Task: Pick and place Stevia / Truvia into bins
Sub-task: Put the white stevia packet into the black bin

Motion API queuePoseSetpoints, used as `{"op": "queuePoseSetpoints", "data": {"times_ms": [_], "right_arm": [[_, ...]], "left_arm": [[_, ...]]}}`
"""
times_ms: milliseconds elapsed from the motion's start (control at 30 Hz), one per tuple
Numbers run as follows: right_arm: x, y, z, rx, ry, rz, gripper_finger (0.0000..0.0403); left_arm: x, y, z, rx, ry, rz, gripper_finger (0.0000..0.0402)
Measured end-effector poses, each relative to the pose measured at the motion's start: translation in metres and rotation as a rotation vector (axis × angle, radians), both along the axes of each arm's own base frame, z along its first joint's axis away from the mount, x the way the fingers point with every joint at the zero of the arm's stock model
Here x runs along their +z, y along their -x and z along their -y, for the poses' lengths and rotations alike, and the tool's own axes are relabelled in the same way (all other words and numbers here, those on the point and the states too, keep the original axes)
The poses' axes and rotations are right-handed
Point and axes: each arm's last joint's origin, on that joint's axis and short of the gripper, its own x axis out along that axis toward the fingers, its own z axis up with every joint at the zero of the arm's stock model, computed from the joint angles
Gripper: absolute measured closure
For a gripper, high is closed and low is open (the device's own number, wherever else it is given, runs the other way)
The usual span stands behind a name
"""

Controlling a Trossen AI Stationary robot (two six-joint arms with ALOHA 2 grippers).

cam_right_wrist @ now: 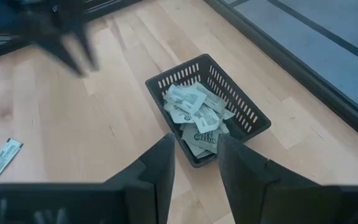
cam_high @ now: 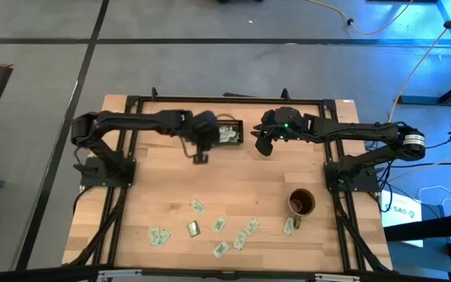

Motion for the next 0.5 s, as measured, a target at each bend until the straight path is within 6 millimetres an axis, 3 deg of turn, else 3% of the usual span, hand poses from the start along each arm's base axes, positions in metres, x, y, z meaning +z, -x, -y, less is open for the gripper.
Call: {"op": "queuePoseSetpoints", "data": {"times_ms": [267,500], "right_arm": [[0.0,0.0,0.0,0.009,0.013,-0.005,0.0279],[0.0,0.0,0.0,0.011,0.015,-0.006,0.0279]], "left_arm": [[0.004,0.003,0.074,-0.342,-0.038,-0.061,0.0336],[-0.015,0.012,0.114,-0.457,-0.031,-0.125,0.0313]]}}
